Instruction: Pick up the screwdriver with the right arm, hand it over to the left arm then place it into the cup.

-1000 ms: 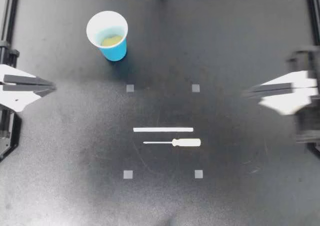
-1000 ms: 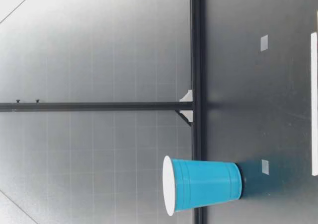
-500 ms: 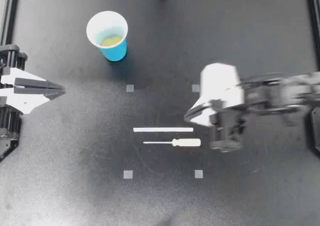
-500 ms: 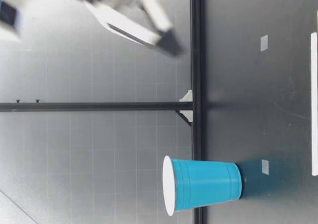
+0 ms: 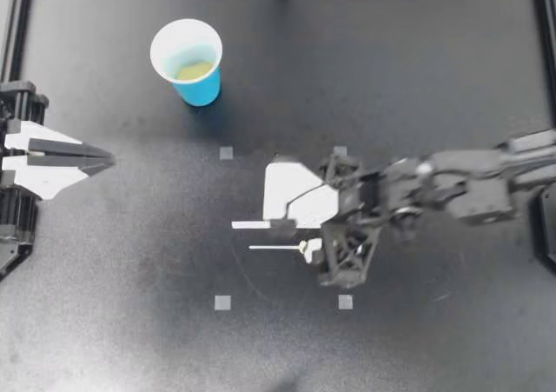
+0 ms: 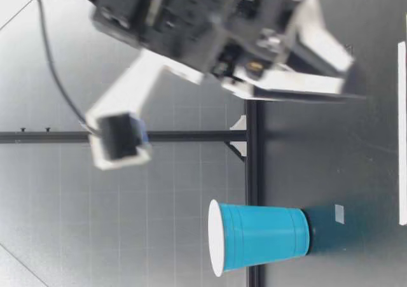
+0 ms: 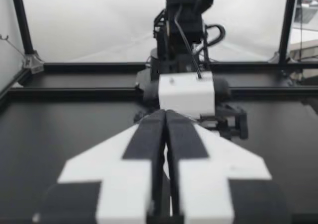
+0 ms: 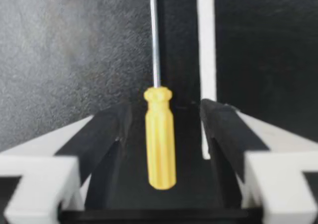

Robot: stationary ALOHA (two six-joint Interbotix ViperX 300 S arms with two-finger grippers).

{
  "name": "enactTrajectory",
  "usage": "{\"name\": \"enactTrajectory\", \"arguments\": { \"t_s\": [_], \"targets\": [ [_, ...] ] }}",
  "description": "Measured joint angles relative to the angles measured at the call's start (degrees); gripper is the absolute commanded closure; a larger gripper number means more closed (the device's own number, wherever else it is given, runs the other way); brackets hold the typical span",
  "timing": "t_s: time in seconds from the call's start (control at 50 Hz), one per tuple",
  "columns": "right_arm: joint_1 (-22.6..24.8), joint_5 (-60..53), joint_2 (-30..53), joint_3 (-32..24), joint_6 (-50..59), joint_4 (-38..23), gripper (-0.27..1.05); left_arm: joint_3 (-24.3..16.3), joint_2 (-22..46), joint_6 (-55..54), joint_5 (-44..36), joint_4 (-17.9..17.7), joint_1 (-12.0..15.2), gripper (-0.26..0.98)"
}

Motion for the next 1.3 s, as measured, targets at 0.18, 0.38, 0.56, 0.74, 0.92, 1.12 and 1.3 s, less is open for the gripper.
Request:
{"name": "enactTrajectory", "arguments": {
  "t_s": [0.18, 0.38, 0.56, 0.74, 0.92, 1.12, 1.3],
  "targets": [
    [0.1, 0.4, 2.5, -1.0, 0.4, 0.0, 0.18, 0.1, -0.2, -0.4, 0.1, 0.0, 0.0, 0.61],
    [0.1, 0.5, 3.8, -1.0, 0.4, 0.0, 0.18, 0.7, -0.4, -0.9, 0.1, 0.0, 0.0, 0.61],
    [0.1, 0.4, 4.8, -1.0, 0.4, 0.0, 0.18, 0.7, -0.6, -0.9, 0.2, 0.0, 0.0, 0.61],
    [0.1, -0.4, 6.0, -1.0, 0.5, 0.0, 0.18, 0.8, -0.6, -0.9, 0.1, 0.0, 0.0, 0.61],
    [0.2, -0.8, 6.5, -1.1, 0.5, 0.0, 0.21, 0.8, -0.6, -0.7, 0.1, 0.0, 0.0, 0.61],
    [0.3, -0.9, 7.0, -1.0, 0.5, 0.0, 0.36, 0.8, -0.6, -0.5, 0.2, 0.0, 0.0, 0.61],
    [0.5, -0.8, 7.5, -1.2, 0.4, -0.2, 0.49, 0.7, -0.6, -0.4, 0.2, 0.0, 0.0, 0.61]
  ]
}}
